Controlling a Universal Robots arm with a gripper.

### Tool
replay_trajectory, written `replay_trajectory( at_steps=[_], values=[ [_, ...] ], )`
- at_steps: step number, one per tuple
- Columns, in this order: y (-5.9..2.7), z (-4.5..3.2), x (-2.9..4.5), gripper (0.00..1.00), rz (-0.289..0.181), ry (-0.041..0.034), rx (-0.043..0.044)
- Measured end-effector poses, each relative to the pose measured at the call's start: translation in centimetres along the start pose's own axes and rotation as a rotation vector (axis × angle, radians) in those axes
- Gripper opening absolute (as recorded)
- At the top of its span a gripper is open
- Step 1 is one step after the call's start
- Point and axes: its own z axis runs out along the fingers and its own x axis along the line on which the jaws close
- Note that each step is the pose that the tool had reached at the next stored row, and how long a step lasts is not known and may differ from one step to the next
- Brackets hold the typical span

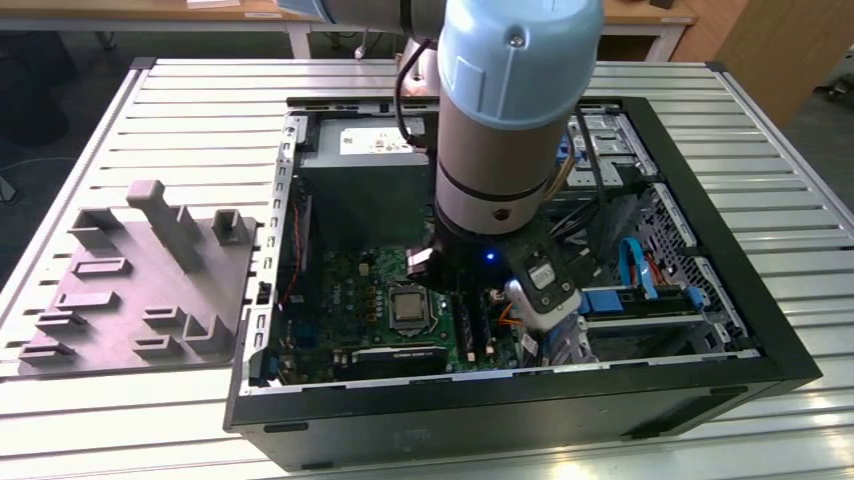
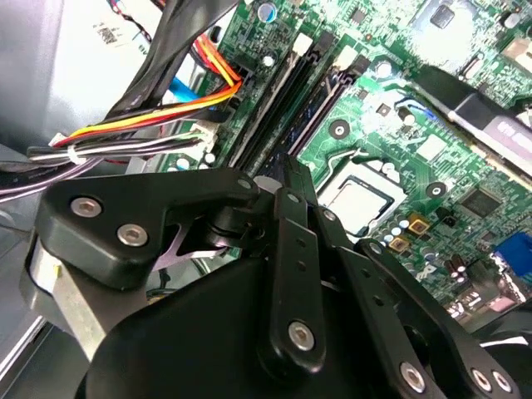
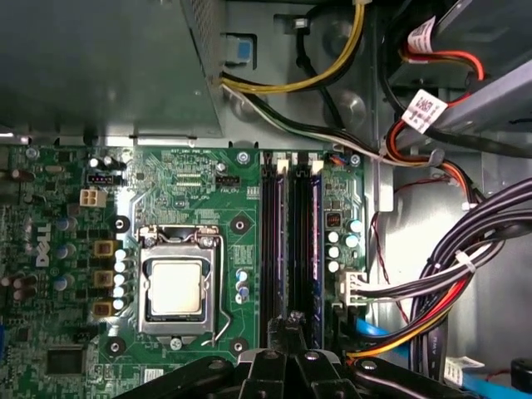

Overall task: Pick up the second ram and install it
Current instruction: 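Press down the second ram until it locks into place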

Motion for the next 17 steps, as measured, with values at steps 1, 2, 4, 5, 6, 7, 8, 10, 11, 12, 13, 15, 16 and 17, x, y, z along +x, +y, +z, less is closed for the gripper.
replay_trajectory(
  at_steps=[1, 2, 4, 5, 6, 7, 8, 10, 11, 12, 13, 15, 16, 17],
  values=[
    [0.0, 0.01, 0.0, 0.1, 0.0, -0.0001, -0.0001],
    [0.0, 0.01, 0.0, 0.1, 0.0, -0.0001, -0.0001],
    [-0.01, 0.01, -0.01, 0.1, 0.0, 0.0, 0.0],
    [-0.08, 0.01, -0.01, 0.1, 0.0, 0.0001, 0.0003],
    [-0.19, 0.02, -0.02, 0.1, 0.0, 0.0, 0.0002],
    [-0.26, 0.05, -0.01, 0.1, 0.0, -0.0001, -0.0001],
    [-0.3, 0.09, 0.0, 0.1, 0.0, 0.0, 0.0],
    [-0.35, 0.29, 0.01, 0.1, 0.0, -0.0001, -0.0001],
    [-0.37, 0.33, 0.01, 0.1, 0.0, 0.0, 0.0001],
    [-0.37, 0.32, 0.01, 0.1, 0.0, 0.0, 0.0002],
    [-0.37, 0.32, 0.01, 0.1, 0.0, 0.0, 0.0003],
    [-0.37, 0.34, 0.01, 0.1, 0.0, 0.0, 0.0002],
    [-0.37, 0.43, 0.01, 0.1, 0.0, -0.0001, -0.0002],
    [-0.39, 0.55, 0.02, 0.1, 0.0, -0.0001, -0.0003]
  ],
)
